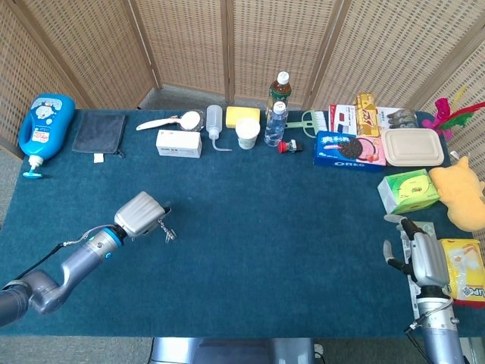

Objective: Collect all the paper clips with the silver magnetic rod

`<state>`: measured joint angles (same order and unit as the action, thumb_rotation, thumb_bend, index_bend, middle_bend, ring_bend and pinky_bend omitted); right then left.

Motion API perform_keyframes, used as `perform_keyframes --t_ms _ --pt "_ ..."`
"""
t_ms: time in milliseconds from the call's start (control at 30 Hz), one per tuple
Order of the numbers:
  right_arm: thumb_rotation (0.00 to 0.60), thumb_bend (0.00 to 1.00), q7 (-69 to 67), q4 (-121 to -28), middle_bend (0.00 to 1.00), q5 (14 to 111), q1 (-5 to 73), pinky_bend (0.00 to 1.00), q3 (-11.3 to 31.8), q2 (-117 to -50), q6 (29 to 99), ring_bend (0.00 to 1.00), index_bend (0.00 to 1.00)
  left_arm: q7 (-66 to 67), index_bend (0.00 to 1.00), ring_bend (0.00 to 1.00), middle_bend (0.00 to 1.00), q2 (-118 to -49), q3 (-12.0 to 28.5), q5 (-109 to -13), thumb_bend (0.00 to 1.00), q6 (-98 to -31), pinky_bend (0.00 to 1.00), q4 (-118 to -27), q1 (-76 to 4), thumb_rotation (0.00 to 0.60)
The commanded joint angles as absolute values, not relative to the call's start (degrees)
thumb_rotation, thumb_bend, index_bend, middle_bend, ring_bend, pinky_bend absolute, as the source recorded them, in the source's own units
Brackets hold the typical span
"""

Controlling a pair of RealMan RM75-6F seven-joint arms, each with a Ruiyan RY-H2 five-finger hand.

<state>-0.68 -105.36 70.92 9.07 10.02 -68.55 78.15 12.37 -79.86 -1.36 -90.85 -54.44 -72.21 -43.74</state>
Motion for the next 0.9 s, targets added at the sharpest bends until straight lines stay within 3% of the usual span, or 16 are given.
perform_keyframes --t_ms 33,900 --pt "0.6 0.51 -0.54 -105.43 0.32 70.93 9.25 0.39 10.07 -68.68 77.98 0.33 0.28 12.16 0.68 0.79 0.73 -78.44 -1.09 -91.07 0.68 -55.64 0.73 -73.4 -43.29 0.6" --pt "0.6 0.51 1.52 -105.65 0.32 71.83 12.23 0.39 10.03 -70.38 75.19 0.33 0.28 12.54 0.68 0.79 0.73 -66.07 -4.36 -91.44 0.68 -66.64 0.73 -81.18 -32.53 0.6"
